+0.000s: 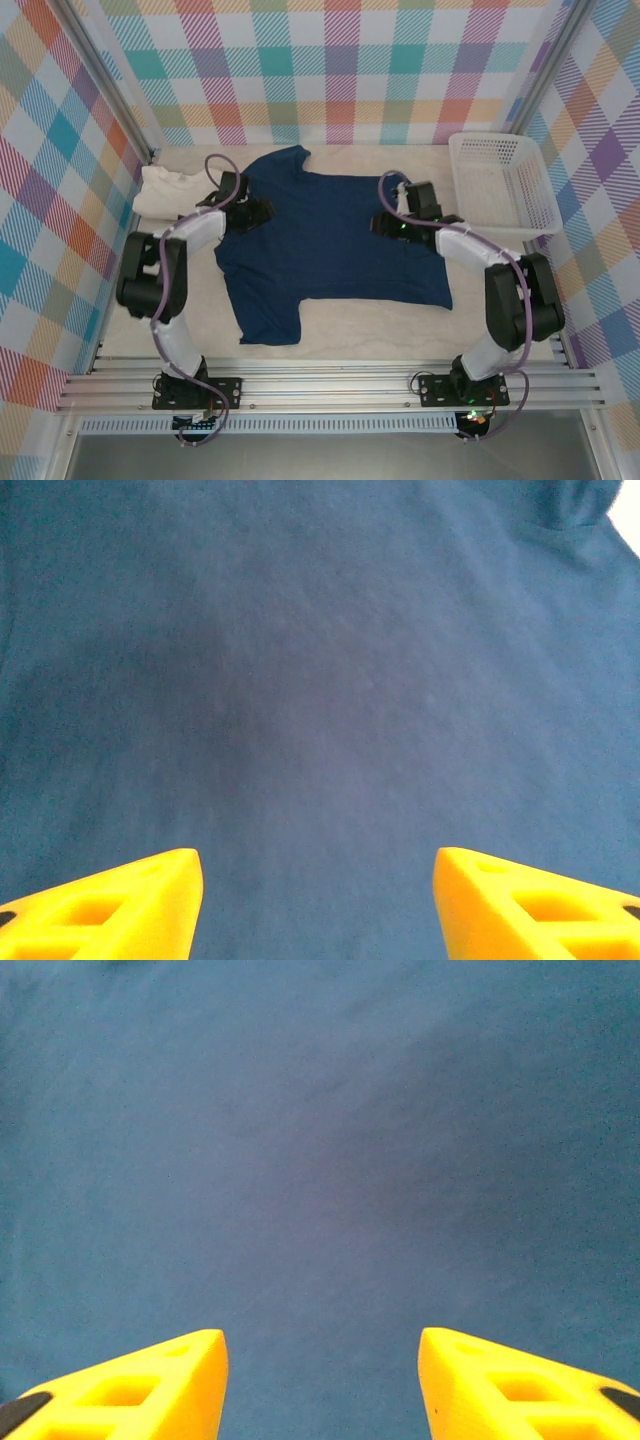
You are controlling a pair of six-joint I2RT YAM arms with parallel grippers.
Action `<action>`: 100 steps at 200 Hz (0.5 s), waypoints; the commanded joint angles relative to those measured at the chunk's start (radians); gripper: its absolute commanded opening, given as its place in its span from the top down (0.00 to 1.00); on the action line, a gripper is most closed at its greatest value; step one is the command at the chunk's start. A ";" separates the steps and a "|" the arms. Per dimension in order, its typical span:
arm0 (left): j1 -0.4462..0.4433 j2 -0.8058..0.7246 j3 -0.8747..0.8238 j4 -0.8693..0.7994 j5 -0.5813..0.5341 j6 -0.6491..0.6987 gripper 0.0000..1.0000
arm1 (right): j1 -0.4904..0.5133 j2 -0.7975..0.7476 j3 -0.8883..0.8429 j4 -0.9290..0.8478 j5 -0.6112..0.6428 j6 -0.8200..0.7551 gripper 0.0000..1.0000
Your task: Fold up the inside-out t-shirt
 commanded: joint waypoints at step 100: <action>0.030 0.481 0.595 -0.272 0.090 0.105 0.36 | -0.197 0.574 0.624 -0.290 -0.055 0.094 0.47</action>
